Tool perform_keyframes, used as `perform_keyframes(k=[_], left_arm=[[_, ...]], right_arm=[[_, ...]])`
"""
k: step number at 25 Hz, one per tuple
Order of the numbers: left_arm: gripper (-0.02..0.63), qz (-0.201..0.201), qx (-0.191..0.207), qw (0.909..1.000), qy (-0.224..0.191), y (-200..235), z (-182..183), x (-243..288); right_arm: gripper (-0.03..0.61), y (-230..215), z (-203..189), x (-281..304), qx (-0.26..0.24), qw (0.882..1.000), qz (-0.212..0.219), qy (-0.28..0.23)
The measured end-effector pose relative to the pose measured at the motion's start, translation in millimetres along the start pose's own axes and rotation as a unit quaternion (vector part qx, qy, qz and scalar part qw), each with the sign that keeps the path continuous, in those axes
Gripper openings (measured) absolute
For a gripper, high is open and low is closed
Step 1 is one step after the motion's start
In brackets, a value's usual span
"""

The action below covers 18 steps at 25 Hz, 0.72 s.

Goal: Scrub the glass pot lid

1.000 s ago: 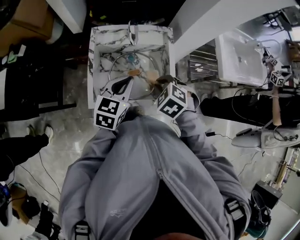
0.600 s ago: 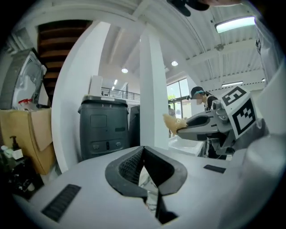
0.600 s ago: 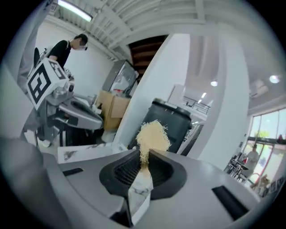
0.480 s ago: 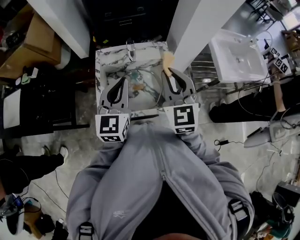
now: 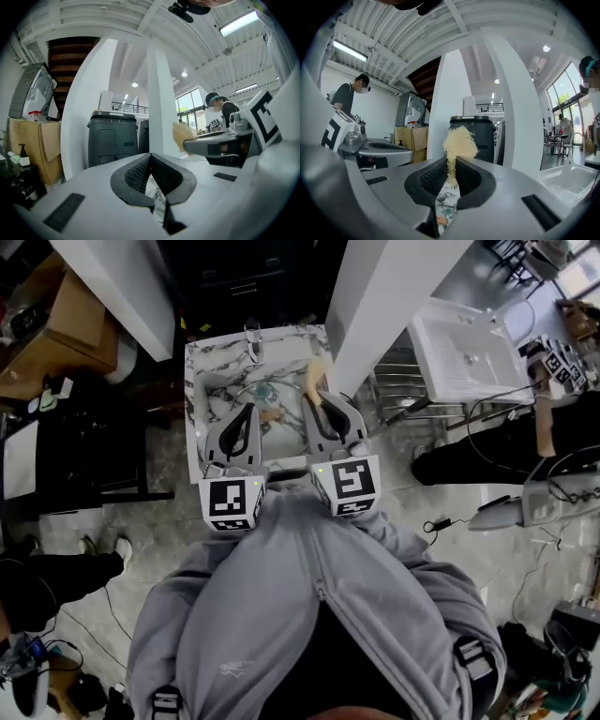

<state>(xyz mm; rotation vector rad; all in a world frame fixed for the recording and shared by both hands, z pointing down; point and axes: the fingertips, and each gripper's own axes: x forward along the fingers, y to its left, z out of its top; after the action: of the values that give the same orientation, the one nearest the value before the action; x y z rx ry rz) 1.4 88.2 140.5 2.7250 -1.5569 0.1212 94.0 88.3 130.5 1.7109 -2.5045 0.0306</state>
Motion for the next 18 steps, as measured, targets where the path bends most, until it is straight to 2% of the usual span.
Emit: perform_keyframes(k=[8, 18], left_arm=[[0.017, 0.002, 0.004, 0.9999, 0.009, -2.2, -11.4, -6.0], [0.017, 0.001, 0.008, 0.9999, 0.014, -4.9, -16.3, 1.0]], right_arm=[[0.057, 7.9, -15.9, -1.7, 0.017, 1.000, 0.014, 0.002], [0.057, 1.9, -24.5, -1.2, 0.006, 1.000, 0.016, 0.001]])
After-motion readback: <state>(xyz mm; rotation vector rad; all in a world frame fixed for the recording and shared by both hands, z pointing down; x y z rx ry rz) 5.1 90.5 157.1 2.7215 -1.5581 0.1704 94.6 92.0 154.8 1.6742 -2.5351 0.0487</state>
